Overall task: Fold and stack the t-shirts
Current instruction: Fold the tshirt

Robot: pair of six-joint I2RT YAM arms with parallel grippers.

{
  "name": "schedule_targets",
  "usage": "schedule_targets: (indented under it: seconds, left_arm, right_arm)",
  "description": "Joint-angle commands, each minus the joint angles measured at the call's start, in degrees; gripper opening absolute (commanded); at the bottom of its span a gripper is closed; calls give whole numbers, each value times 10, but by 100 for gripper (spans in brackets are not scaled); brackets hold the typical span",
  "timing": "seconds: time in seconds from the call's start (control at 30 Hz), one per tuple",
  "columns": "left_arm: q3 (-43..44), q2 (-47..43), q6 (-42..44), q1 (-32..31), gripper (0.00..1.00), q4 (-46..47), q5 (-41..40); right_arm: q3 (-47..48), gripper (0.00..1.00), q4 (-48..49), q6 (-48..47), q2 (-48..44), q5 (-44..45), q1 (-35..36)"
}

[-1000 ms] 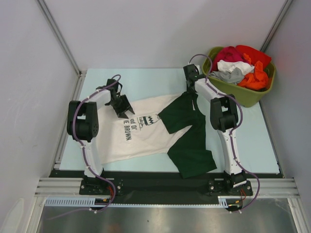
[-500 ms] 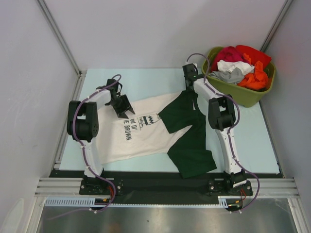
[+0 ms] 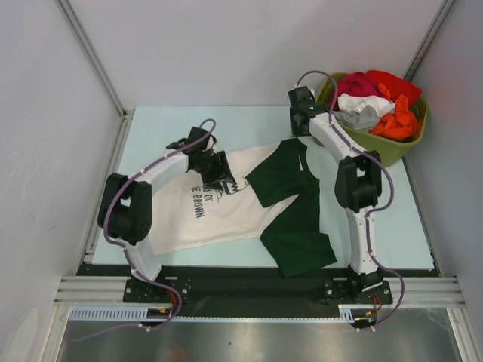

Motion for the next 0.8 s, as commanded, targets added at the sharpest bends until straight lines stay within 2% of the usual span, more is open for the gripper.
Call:
schedule_targets:
  seconds: [0.0,0.03,0.07,0.1,0.13,0.17,0.23,0.4,0.47,0.57,0.67,0.77]
  left_arm:
    - [-43,-33,-47,-55,60,78,56]
    - [-56,-35,-62,-62,60,125,81]
    - [-69,-34,-77,-68,60,149,91]
    - [-89,-31,-103,-80,60,172,98]
    - [-95,-29,-112,-84,60,205,101]
    - [-98,-26,-125,-95,60,217,102]
    - [-101,-14,-135,-106,61,245,104]
    - [-93,18,-166,-139,64,274,93]
    - [-89,41,-173,-144,64,284,91]
    - [-82,67,-188,-150,61,284,86]
    - [-67,82,-191,-151,55,251,70]
    - [-59,88,-187,-152,55,235,62]
  right_arm:
    - [-79,51,-37,53,-153,-86,-1]
    - [-111,51,-31,64,-182,-121,-2]
    - [-194,52,-18,64,-208,-155,-2]
    - [-236,52,13,64,-234,-221,-4]
    - [-276,52,32,65,-289,-248,-4]
    - [-359,52,68,61,-313,-276,-3]
    - [-423,53,93,51,-373,-301,-5]
    - [-569,57,165,67,-427,-447,-78]
    - [-603,57,219,76,-433,-510,-103]
    - [-635,56,253,93,-419,-548,-133]
    - [-641,55,260,101,-409,-554,-140]
    - [-644,54,258,101,-402,-546,-140]
